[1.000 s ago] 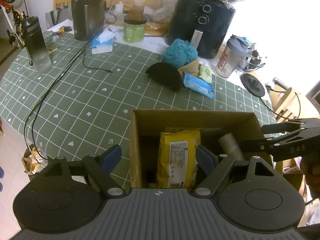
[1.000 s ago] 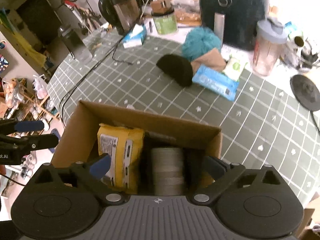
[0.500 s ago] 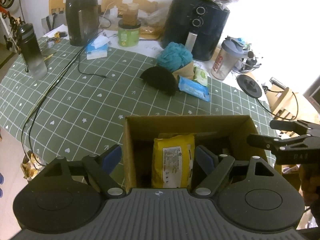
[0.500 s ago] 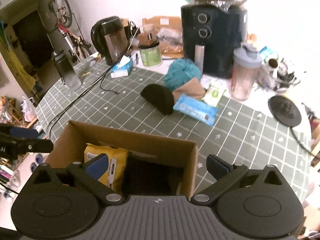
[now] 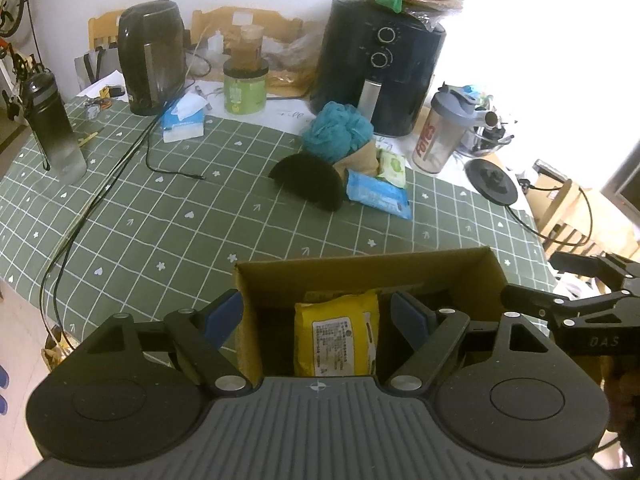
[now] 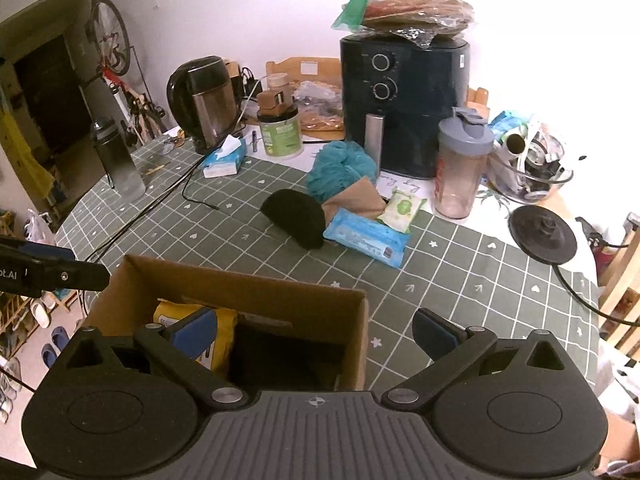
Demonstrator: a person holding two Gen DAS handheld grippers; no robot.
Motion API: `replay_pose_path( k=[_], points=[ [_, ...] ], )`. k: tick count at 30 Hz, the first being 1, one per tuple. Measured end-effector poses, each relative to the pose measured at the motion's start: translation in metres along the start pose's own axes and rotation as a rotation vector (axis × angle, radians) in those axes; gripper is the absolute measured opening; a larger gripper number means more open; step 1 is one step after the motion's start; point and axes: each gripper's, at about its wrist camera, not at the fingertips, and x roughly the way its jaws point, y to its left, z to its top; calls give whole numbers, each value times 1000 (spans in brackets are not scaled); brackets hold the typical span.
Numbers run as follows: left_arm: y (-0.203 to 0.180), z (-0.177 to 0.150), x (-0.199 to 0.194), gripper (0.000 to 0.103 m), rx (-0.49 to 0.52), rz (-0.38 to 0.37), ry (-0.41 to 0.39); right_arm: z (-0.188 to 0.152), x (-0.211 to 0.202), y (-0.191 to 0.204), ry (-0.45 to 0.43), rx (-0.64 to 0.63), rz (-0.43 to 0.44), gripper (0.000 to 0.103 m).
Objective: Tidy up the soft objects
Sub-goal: 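Withdraw both open tools up out of the box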
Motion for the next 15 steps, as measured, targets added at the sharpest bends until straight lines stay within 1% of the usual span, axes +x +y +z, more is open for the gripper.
replay_pose_path(
  k=[10,15],
  points=[
    [-1,2,0,81,5,2,-10,0,-1,-3,-4,9,-7,103],
    [0,6,-2,81,28,7,-24,3,0,-7,0,6,-10,103]
  ],
)
